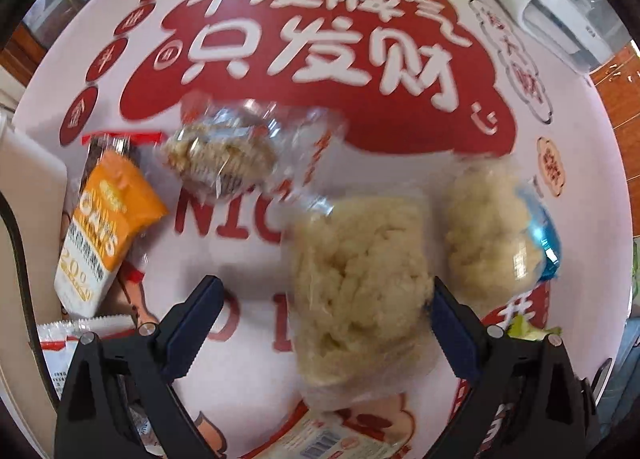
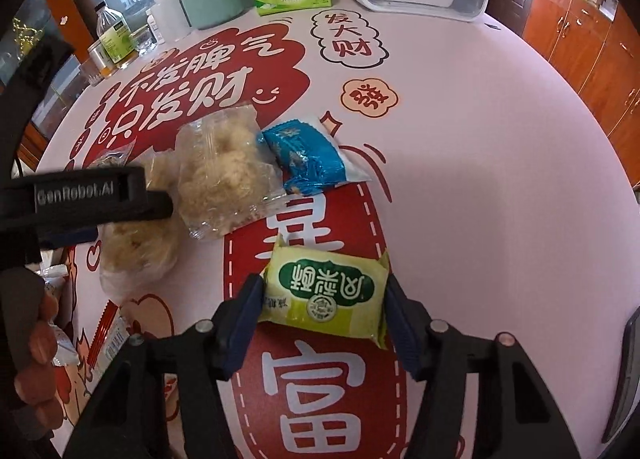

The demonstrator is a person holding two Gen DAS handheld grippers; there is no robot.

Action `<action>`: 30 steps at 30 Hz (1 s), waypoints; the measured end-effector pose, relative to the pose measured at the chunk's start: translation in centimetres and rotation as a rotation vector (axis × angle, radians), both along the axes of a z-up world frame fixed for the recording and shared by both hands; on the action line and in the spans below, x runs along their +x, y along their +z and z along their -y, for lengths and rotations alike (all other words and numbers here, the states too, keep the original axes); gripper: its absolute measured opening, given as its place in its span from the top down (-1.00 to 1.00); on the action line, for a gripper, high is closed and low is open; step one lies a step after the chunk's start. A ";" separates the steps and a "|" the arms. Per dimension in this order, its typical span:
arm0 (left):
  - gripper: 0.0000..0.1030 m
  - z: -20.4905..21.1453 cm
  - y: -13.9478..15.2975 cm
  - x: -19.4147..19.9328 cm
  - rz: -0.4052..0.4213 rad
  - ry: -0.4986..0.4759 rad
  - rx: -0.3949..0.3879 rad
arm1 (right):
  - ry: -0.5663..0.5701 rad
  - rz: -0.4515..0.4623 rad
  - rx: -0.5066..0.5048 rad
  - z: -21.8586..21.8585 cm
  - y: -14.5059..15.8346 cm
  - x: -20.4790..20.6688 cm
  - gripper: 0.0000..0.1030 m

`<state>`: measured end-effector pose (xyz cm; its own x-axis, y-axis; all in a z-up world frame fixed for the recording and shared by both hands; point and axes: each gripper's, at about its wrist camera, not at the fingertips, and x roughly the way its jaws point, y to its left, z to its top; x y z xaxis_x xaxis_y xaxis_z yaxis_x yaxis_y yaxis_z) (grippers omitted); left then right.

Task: Organize snacks
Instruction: 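Grasp the clear rice-crisp bag with the left gripper while the right grasps the yellow-green packet, then carry both snacks into the white tray and open both grippers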

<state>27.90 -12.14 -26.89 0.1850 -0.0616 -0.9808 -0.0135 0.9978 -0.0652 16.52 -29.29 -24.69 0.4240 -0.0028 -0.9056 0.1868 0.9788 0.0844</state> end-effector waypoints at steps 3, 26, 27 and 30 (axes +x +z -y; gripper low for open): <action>-0.53 -0.1 0.5 -0.5 0.035 -0.027 0.031 | -0.002 0.006 -0.005 -0.1 0.1 -0.3 -0.07; -0.08 -3.0 12.0 -9.3 0.227 -0.325 0.008 | 0.016 0.073 -0.041 -4.0 6.4 -6.1 -0.03; -0.08 -3.8 12.9 -10.3 0.237 -0.344 0.004 | 0.013 0.085 -0.040 -4.3 7.1 -6.6 -0.03; -0.08 -5.9 14.9 -12.0 0.260 -0.377 -0.008 | 0.002 0.118 -0.036 -5.6 9.4 -8.0 -0.03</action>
<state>15.90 -6.24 -11.97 0.3879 -0.1789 -0.9042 0.3684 0.9293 -0.0258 8.52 -23.74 -15.31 0.5275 -0.0332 -0.8489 0.1757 0.9819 0.0708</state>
